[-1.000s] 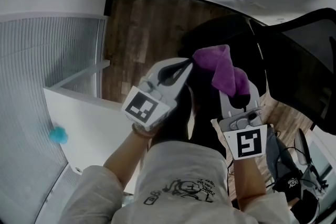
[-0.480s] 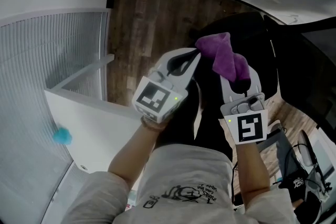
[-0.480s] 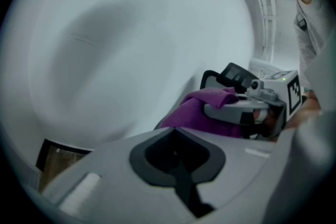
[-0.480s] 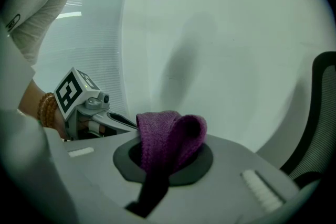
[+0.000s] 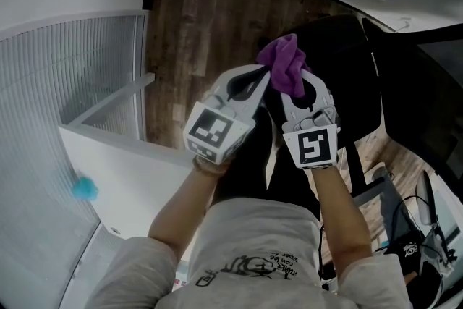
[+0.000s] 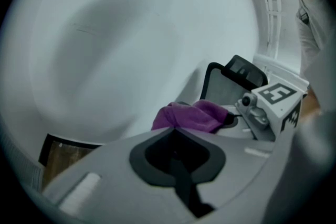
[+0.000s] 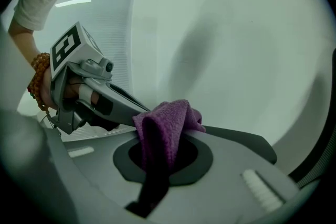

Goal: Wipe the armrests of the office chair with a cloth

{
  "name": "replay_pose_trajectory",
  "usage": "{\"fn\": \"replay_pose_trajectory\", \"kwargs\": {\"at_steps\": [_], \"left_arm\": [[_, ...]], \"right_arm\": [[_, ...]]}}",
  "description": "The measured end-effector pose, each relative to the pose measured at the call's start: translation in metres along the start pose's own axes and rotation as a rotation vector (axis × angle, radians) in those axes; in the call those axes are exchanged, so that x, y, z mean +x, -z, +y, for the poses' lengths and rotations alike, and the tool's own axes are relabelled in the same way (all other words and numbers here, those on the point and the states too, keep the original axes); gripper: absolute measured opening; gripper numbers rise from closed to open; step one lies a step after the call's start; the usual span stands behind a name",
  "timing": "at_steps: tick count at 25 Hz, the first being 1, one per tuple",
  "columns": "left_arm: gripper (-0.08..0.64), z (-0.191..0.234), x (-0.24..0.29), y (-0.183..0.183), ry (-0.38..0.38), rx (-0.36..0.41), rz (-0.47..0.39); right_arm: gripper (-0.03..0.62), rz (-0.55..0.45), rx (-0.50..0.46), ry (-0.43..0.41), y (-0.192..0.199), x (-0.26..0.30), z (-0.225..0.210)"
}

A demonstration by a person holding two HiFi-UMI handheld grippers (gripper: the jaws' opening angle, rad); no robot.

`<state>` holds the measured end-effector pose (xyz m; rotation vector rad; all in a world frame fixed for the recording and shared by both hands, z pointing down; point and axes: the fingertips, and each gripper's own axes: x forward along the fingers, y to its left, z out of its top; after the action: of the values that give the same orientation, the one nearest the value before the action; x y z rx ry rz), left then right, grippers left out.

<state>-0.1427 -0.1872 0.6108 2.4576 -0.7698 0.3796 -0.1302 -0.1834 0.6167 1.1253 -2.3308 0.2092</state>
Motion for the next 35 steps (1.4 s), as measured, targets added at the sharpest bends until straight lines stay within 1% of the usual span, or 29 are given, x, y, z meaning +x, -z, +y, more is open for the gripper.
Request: {"fn": "replay_pose_trajectory", "kwargs": {"at_steps": [5, 11, 13, 15, 18, 21, 24, 28, 35], "left_arm": [[0.0, -0.004, 0.004, -0.001, -0.005, 0.004, 0.019], [0.0, -0.007, 0.012, -0.005, 0.004, 0.012, 0.023], [0.0, -0.008, 0.018, -0.01, 0.009, 0.009, 0.025], [0.0, -0.011, 0.026, -0.014, 0.014, 0.011, 0.031], [0.0, -0.014, 0.034, -0.02, 0.022, 0.02, 0.037], [0.0, -0.015, 0.036, -0.022, 0.031, 0.038, 0.041], [0.0, -0.021, 0.042, -0.02, 0.046, 0.052, 0.047], [0.0, -0.031, 0.051, -0.015, 0.064, 0.072, 0.067], [0.0, -0.026, 0.054, -0.009, 0.078, 0.102, 0.093]], "right_arm": [[0.026, 0.003, -0.014, 0.028, 0.002, -0.008, -0.014], [0.025, 0.014, -0.027, 0.084, 0.007, -0.014, -0.051], [0.025, 0.047, -0.02, 0.117, 0.014, -0.016, -0.073], [0.025, 0.089, 0.009, 0.158, 0.028, -0.022, -0.103], [0.025, 0.124, 0.045, 0.229, 0.045, -0.036, -0.15], [0.025, 0.156, 0.038, 0.284, 0.056, -0.048, -0.187], [0.025, 0.187, 0.02, 0.309, 0.065, -0.057, -0.213], [0.025, 0.214, 0.002, 0.32, 0.072, -0.062, -0.226], [0.025, 0.228, 0.032, 0.36, 0.07, -0.058, -0.227]]}}
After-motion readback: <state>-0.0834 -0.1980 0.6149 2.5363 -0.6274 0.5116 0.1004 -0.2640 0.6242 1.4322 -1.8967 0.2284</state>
